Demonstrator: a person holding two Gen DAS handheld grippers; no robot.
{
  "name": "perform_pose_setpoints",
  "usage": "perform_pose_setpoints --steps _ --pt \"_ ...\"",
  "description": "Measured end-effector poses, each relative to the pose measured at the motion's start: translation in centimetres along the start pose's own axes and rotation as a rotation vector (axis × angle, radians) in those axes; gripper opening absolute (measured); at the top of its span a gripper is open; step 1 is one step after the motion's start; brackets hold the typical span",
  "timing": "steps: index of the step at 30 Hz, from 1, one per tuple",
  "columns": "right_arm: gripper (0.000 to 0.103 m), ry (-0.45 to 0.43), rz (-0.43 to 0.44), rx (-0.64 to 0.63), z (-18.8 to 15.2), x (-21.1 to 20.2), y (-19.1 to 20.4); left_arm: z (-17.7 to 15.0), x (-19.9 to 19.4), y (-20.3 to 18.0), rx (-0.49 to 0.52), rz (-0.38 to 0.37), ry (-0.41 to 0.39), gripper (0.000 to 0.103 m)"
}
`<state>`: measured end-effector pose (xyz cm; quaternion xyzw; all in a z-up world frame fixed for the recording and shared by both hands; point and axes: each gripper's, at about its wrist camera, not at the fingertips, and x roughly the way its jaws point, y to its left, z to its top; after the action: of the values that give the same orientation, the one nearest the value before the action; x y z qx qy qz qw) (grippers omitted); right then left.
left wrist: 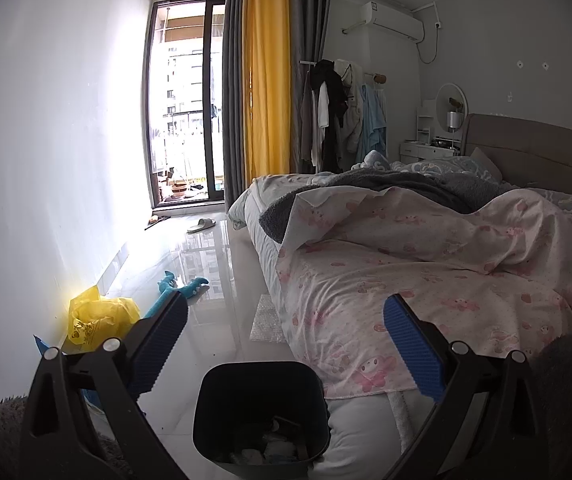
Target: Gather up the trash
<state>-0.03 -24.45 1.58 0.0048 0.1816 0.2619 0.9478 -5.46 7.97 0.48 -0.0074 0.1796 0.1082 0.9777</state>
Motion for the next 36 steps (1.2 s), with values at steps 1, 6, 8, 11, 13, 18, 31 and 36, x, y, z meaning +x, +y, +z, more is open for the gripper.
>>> perform_pose_setpoints --steps 1,6,8,11,13,18,31,36 --pt "0.1 0.0 0.001 0.0 0.01 0.02 -0.05 -0.01 0.02 -0.01 0.001 0.001 -0.001 0.1" --pt "0.1 0.0 0.003 0.001 0.04 0.06 -0.15 -0.01 0.03 -0.02 0.002 0.0 0.0 0.1" --pt "0.1 0.0 0.003 0.0 0.05 0.07 -0.16 0.0 0.0 -0.02 0.001 0.001 -0.002 0.1" --pt "0.1 0.001 0.002 -0.001 0.05 0.05 -0.12 -0.01 0.02 -0.03 0.001 0.0 0.0 0.1" --pt "0.1 0.0 0.002 -0.001 0.04 0.02 -0.1 -0.01 0.02 -0.04 0.001 0.0 0.0 0.1" --pt "0.1 0.0 0.002 0.001 0.04 0.04 -0.11 -0.01 0.01 -0.03 0.0 0.002 0.0 0.1" --pt "0.1 0.001 0.002 0.001 0.07 0.03 -0.12 -0.1 0.01 -0.44 0.004 -0.004 0.003 0.1" --pt "0.1 0.001 0.002 0.001 0.09 0.01 -0.12 -0.12 -0.02 -0.63 0.005 -0.005 0.003 0.1"
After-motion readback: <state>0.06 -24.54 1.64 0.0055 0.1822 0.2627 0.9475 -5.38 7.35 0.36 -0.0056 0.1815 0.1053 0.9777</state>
